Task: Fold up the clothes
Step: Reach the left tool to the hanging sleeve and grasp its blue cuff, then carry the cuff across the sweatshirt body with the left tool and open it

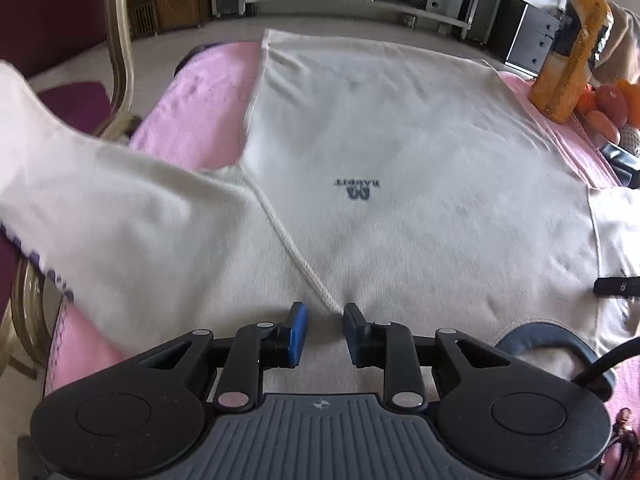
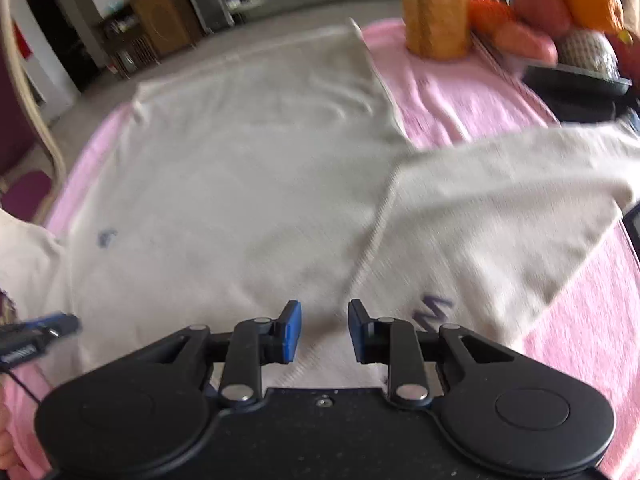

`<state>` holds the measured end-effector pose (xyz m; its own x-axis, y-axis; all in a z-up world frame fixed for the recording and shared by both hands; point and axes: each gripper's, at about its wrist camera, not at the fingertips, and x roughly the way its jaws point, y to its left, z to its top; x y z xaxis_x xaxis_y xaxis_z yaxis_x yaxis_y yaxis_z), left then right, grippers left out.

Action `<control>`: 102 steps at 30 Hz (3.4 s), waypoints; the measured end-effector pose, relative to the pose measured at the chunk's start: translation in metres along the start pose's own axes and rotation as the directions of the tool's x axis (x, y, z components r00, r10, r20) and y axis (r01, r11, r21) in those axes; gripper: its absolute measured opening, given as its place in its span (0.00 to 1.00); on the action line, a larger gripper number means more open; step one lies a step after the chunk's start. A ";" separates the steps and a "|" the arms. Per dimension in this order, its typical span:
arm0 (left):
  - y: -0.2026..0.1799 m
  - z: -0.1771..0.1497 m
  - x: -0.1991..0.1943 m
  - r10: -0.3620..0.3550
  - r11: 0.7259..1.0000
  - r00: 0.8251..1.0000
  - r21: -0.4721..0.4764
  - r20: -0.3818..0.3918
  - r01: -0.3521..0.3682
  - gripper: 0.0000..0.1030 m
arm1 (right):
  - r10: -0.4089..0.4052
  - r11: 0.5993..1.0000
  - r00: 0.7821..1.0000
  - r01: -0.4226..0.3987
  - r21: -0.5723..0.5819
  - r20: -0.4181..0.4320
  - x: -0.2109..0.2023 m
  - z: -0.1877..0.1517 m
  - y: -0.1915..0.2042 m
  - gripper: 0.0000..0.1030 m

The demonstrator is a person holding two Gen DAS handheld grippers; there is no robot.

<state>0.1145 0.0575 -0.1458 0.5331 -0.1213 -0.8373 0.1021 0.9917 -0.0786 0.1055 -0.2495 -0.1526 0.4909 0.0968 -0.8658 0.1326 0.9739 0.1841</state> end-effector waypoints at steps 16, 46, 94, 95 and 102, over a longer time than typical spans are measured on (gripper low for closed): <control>0.049 -0.017 -0.082 0.006 0.985 0.996 -0.172 0.085 0.009 0.25 | -0.009 0.971 0.980 -0.039 0.235 0.200 -0.086 -0.044 -0.036 0.28; 0.279 0.062 -0.148 0.223 0.706 0.853 -0.681 0.472 0.192 0.10 | 0.473 0.834 0.787 -0.545 0.086 0.396 -0.148 0.025 0.179 0.63; -0.145 0.039 -0.086 0.090 0.969 0.881 0.165 0.464 -0.186 0.02 | 0.054 0.981 0.983 -0.085 0.172 0.176 -0.061 0.015 -0.052 0.64; -0.157 0.037 -0.080 0.082 0.968 0.888 0.175 0.452 -0.179 0.02 | 0.048 0.978 0.983 -0.083 0.194 0.178 -0.061 0.014 -0.056 0.64; -0.237 0.009 -0.024 0.043 0.885 0.969 0.442 0.242 -0.149 0.24 | 0.124 0.905 0.966 -0.203 0.373 0.227 -0.062 0.009 -0.101 0.64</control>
<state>0.0848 -0.1754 -0.1017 0.7240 -0.0853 -0.6845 0.3817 0.8761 0.2945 0.0694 -0.3553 -0.1137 0.6858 0.1674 -0.7083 0.3417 0.7852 0.5164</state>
